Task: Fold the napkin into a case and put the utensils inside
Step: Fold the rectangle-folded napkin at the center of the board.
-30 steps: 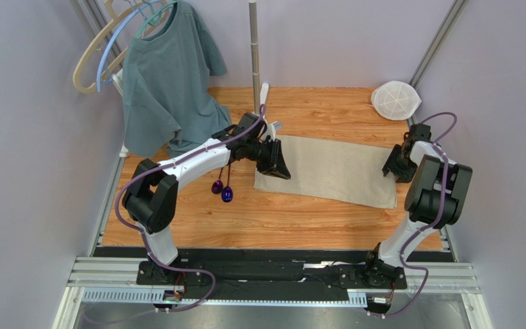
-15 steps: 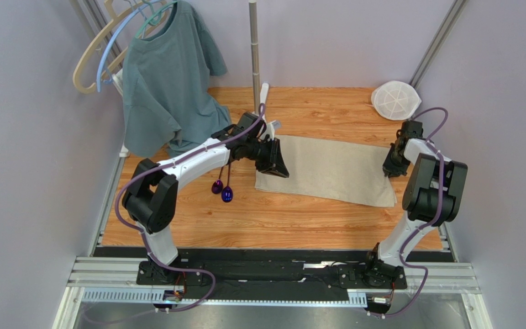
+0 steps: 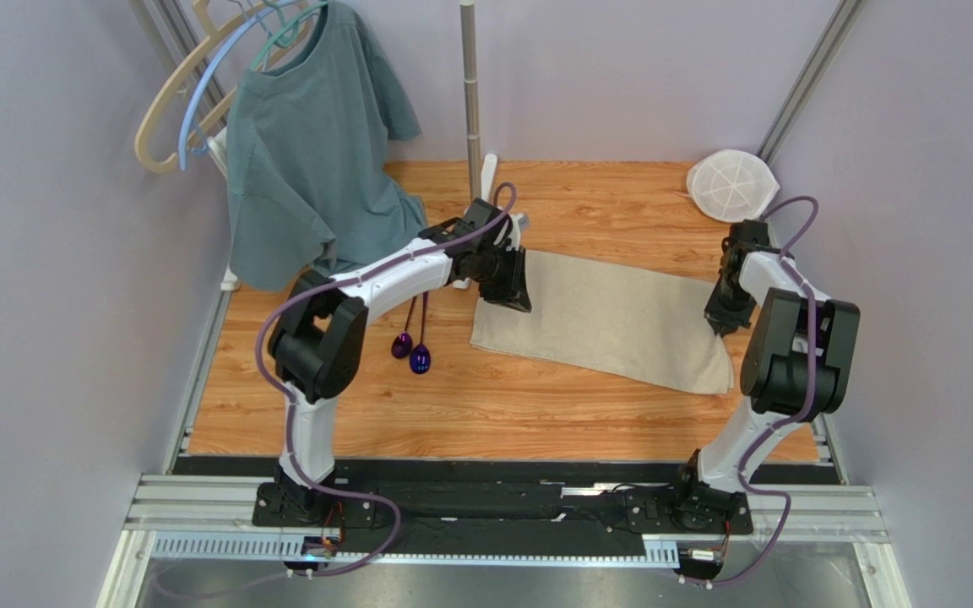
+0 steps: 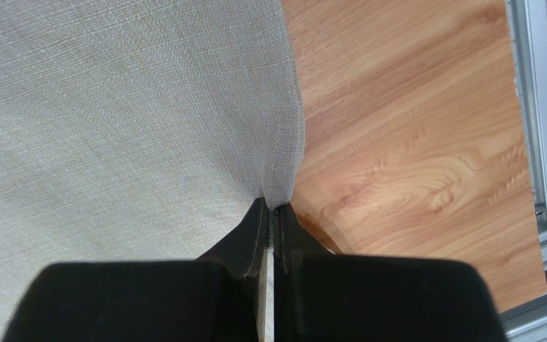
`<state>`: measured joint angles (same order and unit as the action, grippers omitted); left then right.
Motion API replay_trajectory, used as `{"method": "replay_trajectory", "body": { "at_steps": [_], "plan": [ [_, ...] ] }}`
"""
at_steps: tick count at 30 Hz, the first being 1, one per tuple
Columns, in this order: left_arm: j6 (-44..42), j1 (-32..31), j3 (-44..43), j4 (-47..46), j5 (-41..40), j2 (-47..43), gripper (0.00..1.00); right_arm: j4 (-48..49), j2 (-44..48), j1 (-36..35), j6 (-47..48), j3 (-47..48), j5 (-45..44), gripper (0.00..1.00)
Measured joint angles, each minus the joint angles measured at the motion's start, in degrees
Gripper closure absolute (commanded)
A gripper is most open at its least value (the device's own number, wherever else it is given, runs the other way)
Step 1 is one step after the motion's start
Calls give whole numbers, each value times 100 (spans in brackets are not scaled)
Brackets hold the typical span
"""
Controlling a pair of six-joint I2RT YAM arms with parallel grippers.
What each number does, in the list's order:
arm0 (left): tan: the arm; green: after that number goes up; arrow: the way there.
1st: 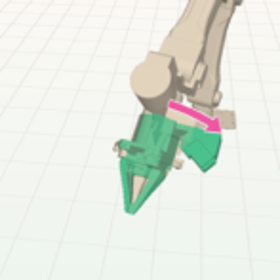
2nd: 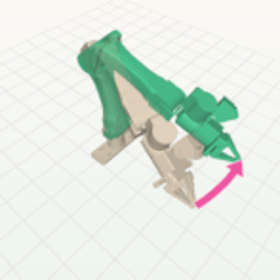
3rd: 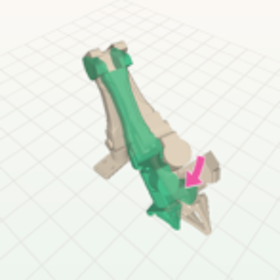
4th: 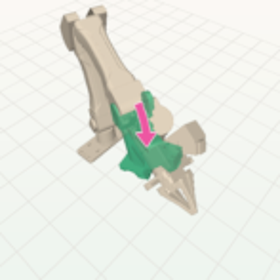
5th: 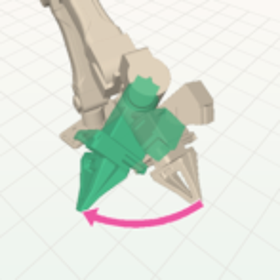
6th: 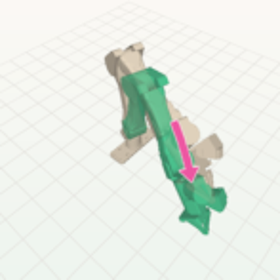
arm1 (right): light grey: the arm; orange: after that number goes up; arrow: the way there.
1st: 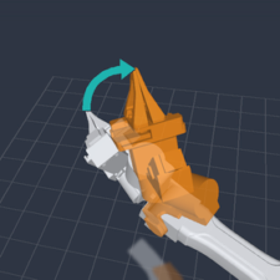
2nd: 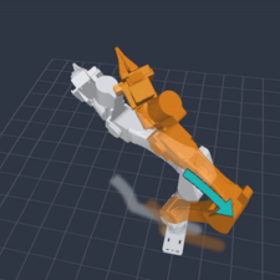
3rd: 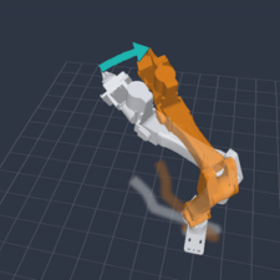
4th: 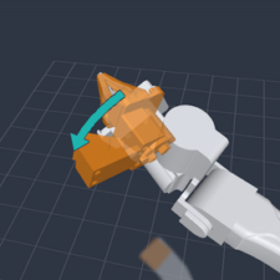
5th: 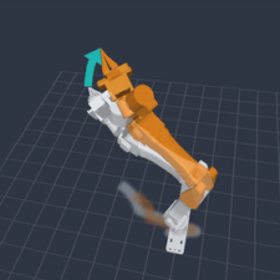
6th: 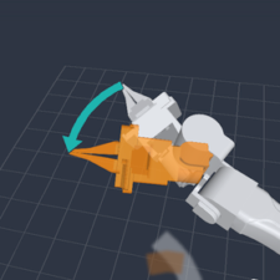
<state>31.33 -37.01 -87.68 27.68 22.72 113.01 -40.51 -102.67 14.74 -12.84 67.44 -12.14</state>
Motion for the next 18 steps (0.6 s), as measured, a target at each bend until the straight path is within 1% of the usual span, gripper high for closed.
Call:
{"method": "replay_trajectory", "body": {
  "at_steps": [5, 10, 14, 18],
  "plan": [
    [-68, 7, -706, 50, -433, 898, 85, -85, 267, -13, -111, 4, -46, 100],
    [122, -15, -997, 96, -643, 1416, 87, -125, 293, 68, -164, 7, 31, 100],
    [472, -138, -1027, 70, -675, 1572, 87, -219, 520, 232, -223, 7, 116, 100],
    [892, -496, -879, -271, -643, 1572, 87, -269, 953, 291, -238, 13, 118, 100]
  ]
}}
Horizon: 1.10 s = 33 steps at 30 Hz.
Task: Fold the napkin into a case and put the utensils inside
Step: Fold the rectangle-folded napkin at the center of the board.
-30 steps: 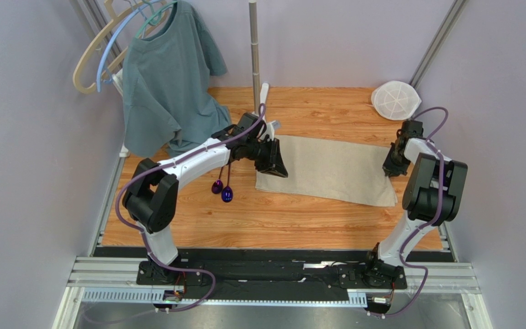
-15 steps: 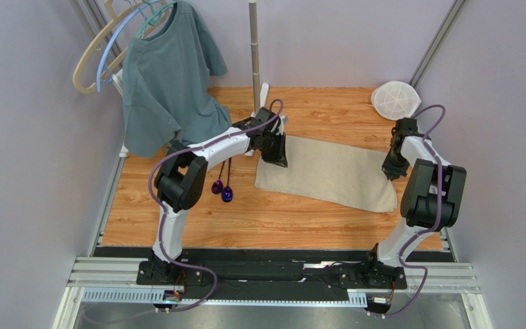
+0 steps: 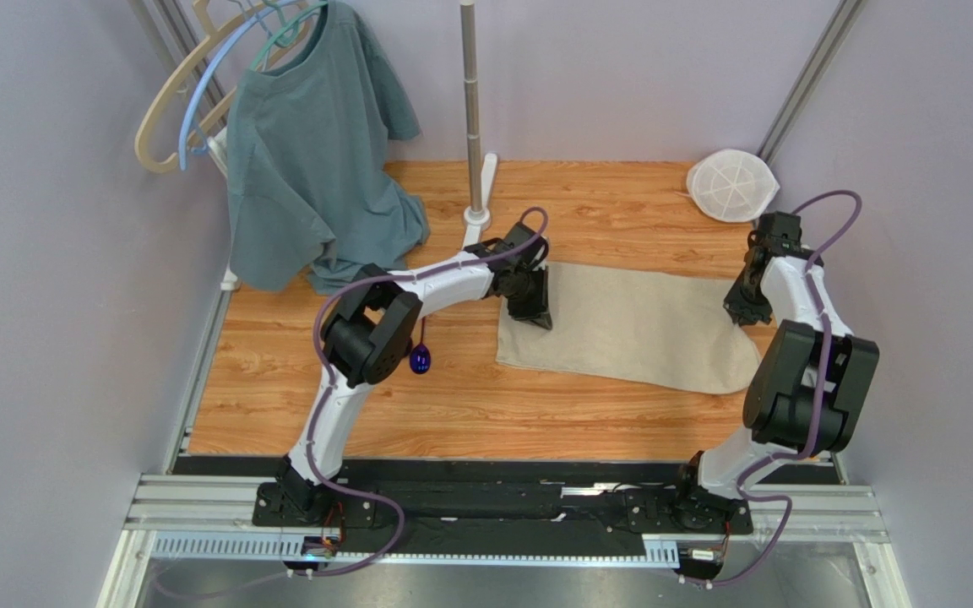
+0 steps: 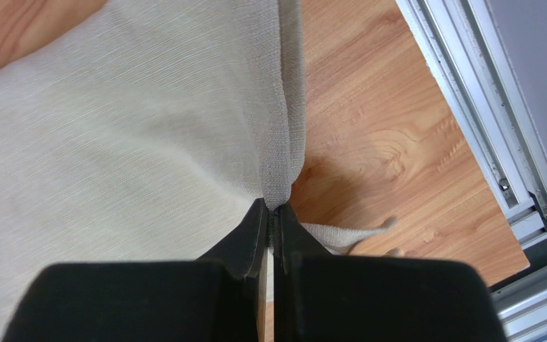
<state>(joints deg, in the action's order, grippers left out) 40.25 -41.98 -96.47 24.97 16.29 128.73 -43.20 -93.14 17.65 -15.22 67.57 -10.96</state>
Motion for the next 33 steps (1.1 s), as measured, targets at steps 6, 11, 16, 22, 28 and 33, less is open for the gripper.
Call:
{"method": "replay_trajectory", "body": {
  "at_steps": [6, 11, 16, 22, 28, 33],
  "plan": [
    [361, -557, 317, -426, 153, -103, 86, -245, 470, -223, -28, 111, -39, 100],
    [157, -424, 544, -195, 155, -472, 85, -487, 708, -1213, -216, 188, -22, 100],
    [-216, 227, 673, 57, 116, -887, 87, -634, 699, -2577, -568, 345, -9, 100],
    [-328, 599, 1207, 138, 240, -782, 88, -522, 527, -3773, -1086, 387, 186, 100],
    [-380, 457, 1196, 98, 190, -782, 88, -22, -44, -4197, -1506, 363, 579, 100],
    [-396, 450, 1193, 101, 181, -782, 89, 214, -367, -4334, -1703, 363, 844, 100]
  ]
}}
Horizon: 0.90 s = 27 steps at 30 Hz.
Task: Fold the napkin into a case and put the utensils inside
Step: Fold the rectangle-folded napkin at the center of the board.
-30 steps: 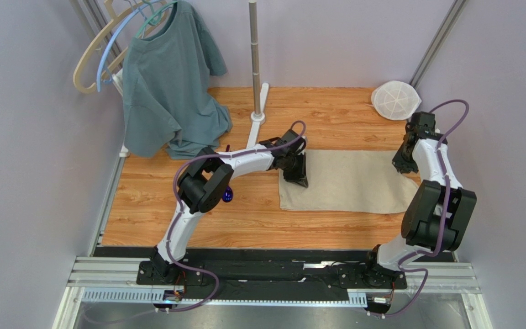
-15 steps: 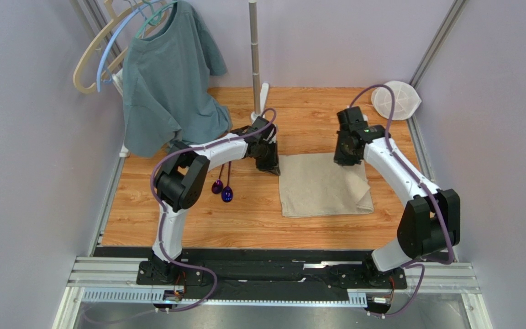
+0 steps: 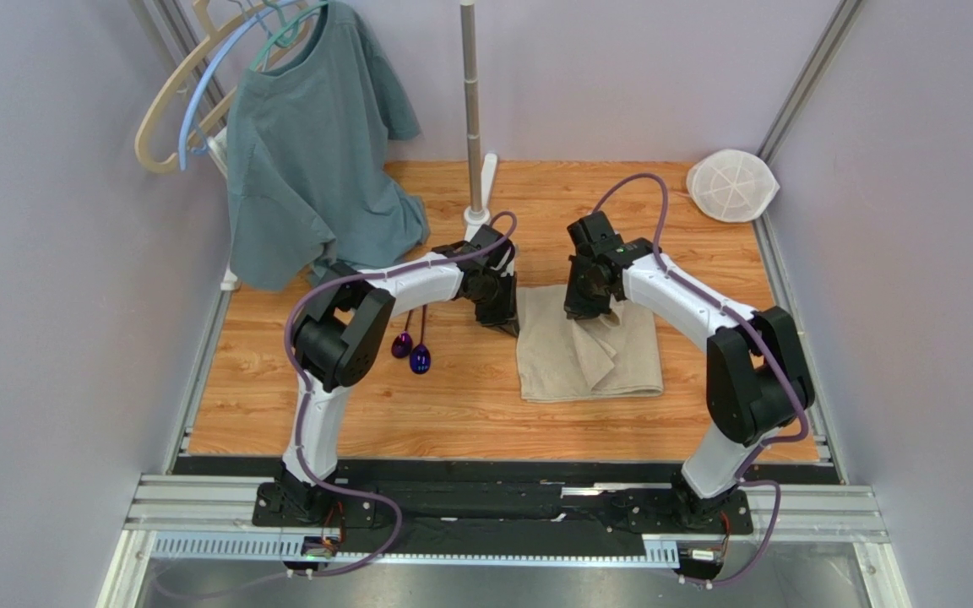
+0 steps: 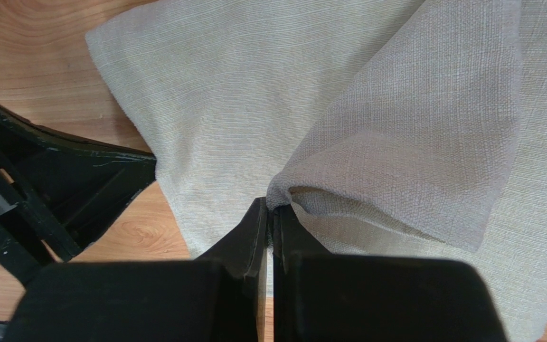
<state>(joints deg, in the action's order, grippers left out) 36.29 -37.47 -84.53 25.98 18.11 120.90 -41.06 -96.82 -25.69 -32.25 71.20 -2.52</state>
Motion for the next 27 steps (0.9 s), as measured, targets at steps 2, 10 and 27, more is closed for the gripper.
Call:
{"method": "replay_trajectory", "body": {
  "at_steps": [2, 10, 27],
  "plan": [
    [0, 0, 0, 0, -11, 0, 89, 52, -7, -59, -105, 0, 44, 100],
    [-4, -7, 7, 2, -83, -20, 89, 299, -7, -205, -492, -7, 361, 100],
    [-7, -7, 13, -4, -90, -24, 89, 573, -365, -450, -743, -7, 612, 100]
  ]
}}
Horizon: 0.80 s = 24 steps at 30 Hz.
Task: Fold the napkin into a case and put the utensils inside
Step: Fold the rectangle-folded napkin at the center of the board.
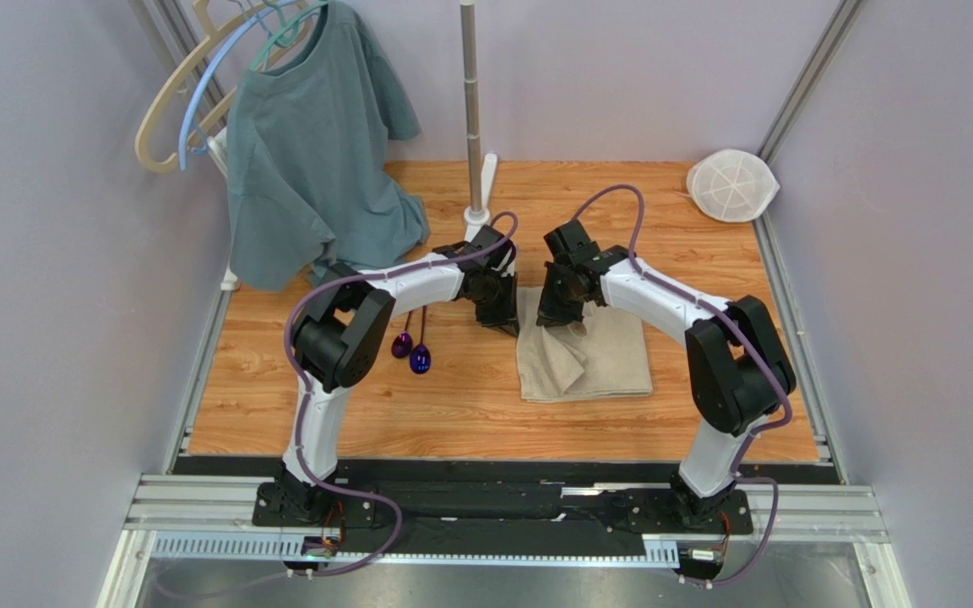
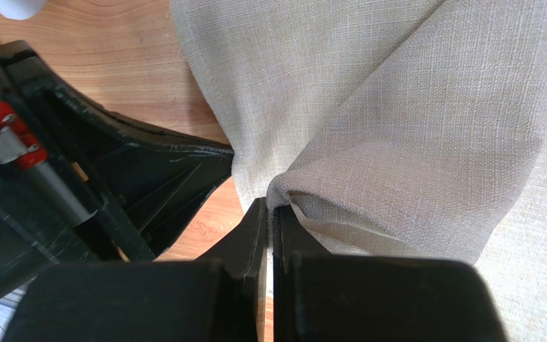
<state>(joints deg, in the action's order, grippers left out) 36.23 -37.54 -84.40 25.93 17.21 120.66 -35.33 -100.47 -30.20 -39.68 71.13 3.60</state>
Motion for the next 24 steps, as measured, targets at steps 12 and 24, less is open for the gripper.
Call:
{"method": "replay_trajectory", "body": {
  "at_steps": [12, 24],
  "plan": [
    [2, 0, 24, -31, 0, -11, 89, 96, -431, -7, 4, 61, 59, 100],
    [4, 0, 70, -87, -2, -35, 89, 120, -487, -7, 4, 109, 98, 100]
  ]
}}
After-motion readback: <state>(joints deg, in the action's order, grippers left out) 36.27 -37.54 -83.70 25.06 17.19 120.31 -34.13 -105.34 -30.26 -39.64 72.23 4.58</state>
